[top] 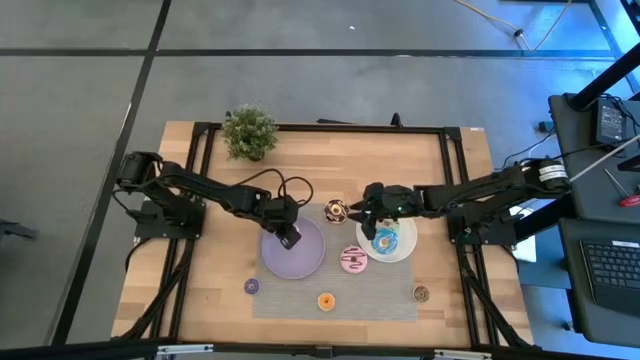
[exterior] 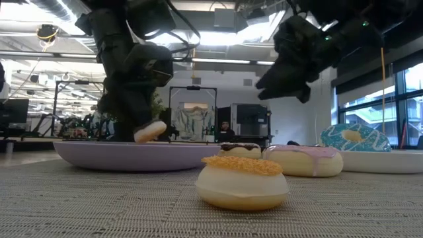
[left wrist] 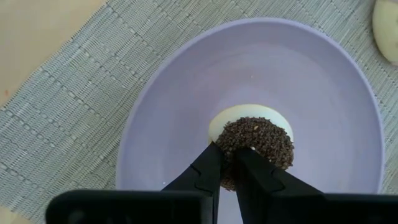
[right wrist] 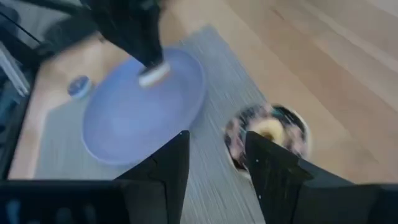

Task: Pick & Place donuts
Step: Put the small dark brown donut on the purple plate, then put the large black donut on the white plate

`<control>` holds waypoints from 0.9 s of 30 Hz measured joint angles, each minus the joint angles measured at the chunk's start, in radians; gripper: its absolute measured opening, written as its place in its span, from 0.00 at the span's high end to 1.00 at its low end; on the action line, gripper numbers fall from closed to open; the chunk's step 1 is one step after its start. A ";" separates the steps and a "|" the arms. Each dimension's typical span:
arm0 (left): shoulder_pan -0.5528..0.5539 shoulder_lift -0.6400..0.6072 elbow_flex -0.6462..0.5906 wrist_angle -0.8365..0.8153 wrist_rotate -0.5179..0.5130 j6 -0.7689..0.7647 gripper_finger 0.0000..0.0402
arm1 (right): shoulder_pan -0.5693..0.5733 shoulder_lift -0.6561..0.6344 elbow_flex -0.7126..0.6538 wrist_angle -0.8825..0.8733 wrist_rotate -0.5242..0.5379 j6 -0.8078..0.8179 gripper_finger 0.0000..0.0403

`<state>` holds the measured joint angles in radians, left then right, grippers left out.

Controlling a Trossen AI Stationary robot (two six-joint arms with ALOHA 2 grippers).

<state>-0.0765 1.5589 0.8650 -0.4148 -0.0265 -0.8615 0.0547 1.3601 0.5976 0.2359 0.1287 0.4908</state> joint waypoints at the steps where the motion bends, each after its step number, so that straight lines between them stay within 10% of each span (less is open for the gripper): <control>1: 0.000 0.000 0.000 0.000 0.000 0.001 0.91 | 0.000 0.019 0.000 0.045 0.000 0.001 0.61; 27: 0.002 0.000 0.000 -0.004 0.021 0.011 0.72 | 0.053 0.525 0.408 0.128 -0.099 -0.209 0.61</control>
<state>-0.0746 1.5589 0.8650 -0.4186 -0.0057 -0.8501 0.1078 1.8853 1.0052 0.3642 0.0296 0.2815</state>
